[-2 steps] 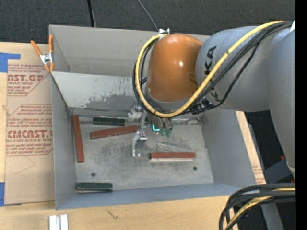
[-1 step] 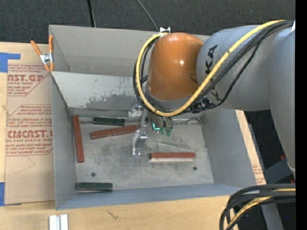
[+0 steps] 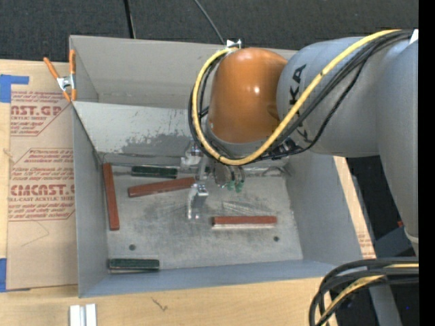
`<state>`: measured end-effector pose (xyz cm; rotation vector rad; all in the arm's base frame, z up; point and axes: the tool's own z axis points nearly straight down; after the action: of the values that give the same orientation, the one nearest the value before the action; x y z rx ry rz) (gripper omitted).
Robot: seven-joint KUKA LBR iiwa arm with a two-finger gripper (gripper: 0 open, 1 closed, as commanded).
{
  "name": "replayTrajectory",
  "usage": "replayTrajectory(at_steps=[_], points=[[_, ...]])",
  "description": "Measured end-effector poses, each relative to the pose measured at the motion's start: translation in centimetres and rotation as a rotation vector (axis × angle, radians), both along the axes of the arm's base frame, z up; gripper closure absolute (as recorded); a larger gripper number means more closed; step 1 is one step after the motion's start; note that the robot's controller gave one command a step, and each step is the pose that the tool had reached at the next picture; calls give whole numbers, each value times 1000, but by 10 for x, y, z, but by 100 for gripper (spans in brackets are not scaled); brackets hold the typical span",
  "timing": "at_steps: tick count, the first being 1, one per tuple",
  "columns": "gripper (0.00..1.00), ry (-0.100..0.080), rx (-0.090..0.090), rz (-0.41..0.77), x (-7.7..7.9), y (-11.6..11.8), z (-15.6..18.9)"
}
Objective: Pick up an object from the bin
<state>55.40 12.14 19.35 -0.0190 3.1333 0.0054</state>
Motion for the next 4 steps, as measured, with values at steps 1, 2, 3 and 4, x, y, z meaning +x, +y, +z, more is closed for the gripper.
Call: replayTrajectory(at_steps=[1,2,3,4], points=[[0,2,-3,74,19,-16,-71],[0,-5,3,-46,22,-17,-106],[0,-1,1,-178,40,-4,-112],[100,-24,3,-27,48,7,-112]])
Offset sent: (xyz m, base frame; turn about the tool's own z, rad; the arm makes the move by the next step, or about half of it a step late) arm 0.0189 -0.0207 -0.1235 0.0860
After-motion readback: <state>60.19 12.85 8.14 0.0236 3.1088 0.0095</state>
